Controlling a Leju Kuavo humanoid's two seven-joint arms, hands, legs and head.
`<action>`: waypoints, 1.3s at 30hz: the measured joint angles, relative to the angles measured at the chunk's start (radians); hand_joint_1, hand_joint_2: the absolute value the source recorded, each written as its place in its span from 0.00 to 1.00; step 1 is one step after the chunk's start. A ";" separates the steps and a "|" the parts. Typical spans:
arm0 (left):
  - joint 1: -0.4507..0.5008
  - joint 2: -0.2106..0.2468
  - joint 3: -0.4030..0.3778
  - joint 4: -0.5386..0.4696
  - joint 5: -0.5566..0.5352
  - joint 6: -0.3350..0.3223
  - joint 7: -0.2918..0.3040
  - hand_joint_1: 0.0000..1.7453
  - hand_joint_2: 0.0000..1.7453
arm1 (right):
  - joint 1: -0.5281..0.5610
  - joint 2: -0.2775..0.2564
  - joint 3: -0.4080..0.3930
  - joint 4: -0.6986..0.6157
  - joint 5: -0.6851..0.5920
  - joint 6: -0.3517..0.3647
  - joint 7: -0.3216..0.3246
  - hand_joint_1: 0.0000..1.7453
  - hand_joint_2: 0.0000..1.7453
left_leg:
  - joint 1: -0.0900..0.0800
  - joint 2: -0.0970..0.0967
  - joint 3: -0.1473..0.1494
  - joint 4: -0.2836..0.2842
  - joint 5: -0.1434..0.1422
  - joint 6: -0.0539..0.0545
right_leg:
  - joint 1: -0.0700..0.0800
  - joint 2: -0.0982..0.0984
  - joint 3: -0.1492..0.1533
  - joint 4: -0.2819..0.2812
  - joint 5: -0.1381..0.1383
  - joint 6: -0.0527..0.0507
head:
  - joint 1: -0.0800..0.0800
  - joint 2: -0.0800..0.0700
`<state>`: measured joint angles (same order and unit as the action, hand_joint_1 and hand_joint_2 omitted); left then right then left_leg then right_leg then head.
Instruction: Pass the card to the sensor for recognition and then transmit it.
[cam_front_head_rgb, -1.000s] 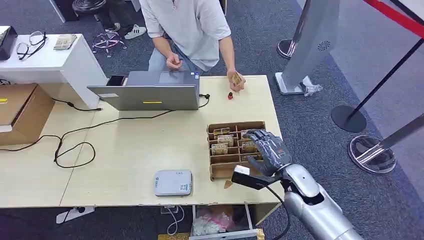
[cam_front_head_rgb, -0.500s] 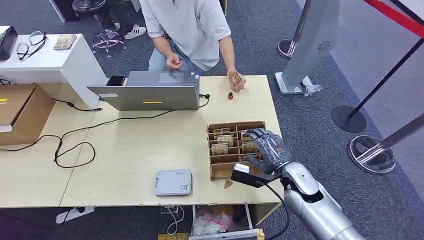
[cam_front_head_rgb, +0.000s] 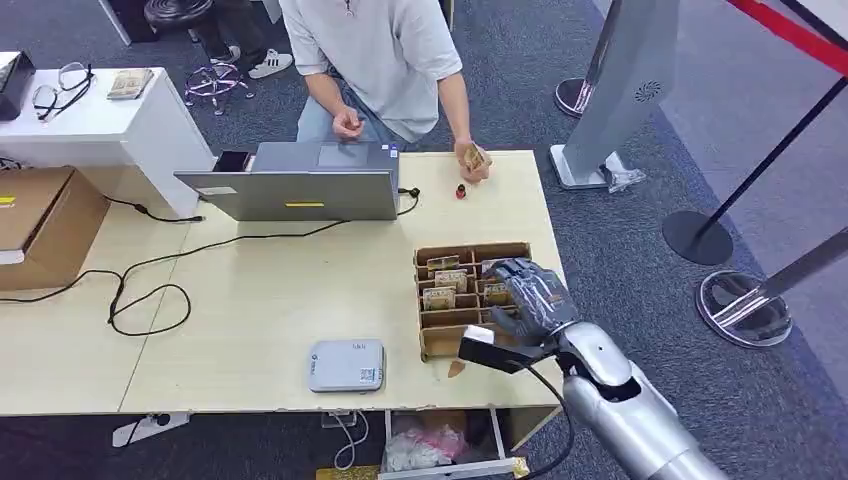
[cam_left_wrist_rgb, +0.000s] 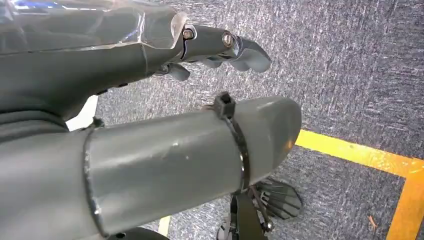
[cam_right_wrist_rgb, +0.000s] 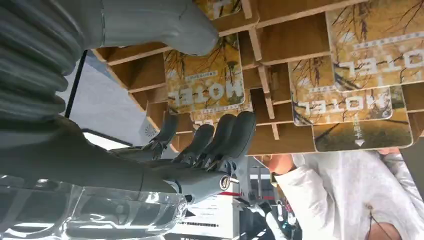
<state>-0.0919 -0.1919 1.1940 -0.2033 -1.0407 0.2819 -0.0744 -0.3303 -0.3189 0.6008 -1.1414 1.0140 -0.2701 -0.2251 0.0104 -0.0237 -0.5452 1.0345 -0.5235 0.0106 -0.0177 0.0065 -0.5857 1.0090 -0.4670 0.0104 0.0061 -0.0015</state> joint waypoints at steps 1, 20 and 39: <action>0.000 0.000 0.000 0.000 0.000 0.002 -0.001 0.00 0.00 | 0.000 0.001 0.000 0.003 0.000 -0.001 -0.001 0.45 1.00 | 0.000 0.000 0.000 0.000 0.000 0.000 | 0.000 0.000 0.000 0.000 0.000 0.000 | 0.000 0.000; 0.000 -0.001 0.000 0.000 -0.003 0.003 -0.011 0.00 0.00 | -0.009 0.003 0.008 0.022 -0.006 -0.012 -0.008 1.00 1.00 | 0.000 0.000 0.000 0.000 0.000 0.000 | 0.000 0.000 0.000 0.000 0.000 0.000 | 0.000 0.000; 0.001 -0.001 0.000 0.000 -0.003 0.003 -0.016 0.00 0.00 | 0.005 -0.048 -0.077 -0.227 -0.050 -0.153 -0.025 1.00 1.00 | 0.000 0.000 0.000 0.000 0.000 0.000 | 0.000 0.000 0.000 0.000 0.000 0.000 | 0.000 0.000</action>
<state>-0.0913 -0.1926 1.1940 -0.2033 -1.0434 0.2853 -0.0908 -0.3255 -0.3666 0.5242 -1.3682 0.9641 -0.4230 -0.2498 0.0102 -0.0234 -0.5449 1.0346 -0.5235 0.0106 -0.0179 0.0067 -0.5858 1.0089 -0.4670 0.0104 0.0065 -0.0015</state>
